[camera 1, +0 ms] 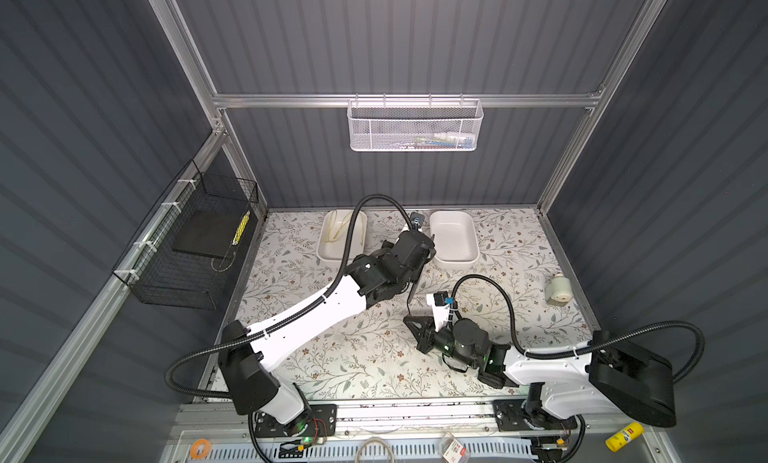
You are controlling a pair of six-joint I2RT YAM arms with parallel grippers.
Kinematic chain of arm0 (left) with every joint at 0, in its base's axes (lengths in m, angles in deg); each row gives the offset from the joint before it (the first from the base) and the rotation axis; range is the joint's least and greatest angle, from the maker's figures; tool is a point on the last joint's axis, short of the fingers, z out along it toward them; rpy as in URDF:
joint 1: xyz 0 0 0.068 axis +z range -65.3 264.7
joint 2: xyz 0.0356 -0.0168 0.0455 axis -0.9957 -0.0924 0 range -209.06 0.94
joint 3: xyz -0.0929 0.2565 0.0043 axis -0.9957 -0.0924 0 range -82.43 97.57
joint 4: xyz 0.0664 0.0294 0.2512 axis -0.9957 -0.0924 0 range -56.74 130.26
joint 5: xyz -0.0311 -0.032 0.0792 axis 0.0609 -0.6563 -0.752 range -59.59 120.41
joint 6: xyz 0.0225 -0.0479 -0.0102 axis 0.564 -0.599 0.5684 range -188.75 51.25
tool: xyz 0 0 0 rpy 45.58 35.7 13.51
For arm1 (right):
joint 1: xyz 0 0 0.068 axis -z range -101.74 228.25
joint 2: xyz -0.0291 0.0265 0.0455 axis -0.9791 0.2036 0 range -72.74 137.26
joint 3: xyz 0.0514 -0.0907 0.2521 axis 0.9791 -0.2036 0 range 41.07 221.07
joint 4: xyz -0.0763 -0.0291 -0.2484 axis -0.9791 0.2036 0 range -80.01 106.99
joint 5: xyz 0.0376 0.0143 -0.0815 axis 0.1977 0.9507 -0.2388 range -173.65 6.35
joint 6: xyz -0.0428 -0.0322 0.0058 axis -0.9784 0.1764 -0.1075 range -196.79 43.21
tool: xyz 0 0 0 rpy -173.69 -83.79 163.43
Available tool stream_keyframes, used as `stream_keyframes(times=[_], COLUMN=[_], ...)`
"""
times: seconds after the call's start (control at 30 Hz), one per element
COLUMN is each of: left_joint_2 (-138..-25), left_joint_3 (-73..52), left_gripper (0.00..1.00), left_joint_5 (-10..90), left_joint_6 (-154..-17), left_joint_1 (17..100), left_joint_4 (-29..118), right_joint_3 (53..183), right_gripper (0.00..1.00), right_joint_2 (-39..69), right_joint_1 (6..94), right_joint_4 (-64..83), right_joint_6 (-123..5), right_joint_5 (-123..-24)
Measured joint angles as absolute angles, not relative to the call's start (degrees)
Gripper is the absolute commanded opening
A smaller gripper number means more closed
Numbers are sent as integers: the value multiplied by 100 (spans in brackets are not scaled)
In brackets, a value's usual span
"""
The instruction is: Wrap the cables
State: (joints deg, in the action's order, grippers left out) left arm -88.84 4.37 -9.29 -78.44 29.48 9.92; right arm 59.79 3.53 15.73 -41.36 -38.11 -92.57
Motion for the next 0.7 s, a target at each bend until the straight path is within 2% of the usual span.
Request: stream_keyframes(times=[0.3, 0.7], left_joint_2=[-9625, -10316], left_joint_3=[335, 57], left_gripper=[0, 0], left_joint_5=[-1622, -2138], left_joint_6=[-7282, -6952], left_joint_1=[2852, 2795], left_joint_4=[1477, 1809], right_joint_3=[6084, 5964], right_gripper=[0, 0], right_joint_2=[699, 1617], right_joint_1=[1374, 1374], right_joint_4=[-4372, -5318], right_joint_6=[-3271, -2533], right_joint_5=[-9898, -10108])
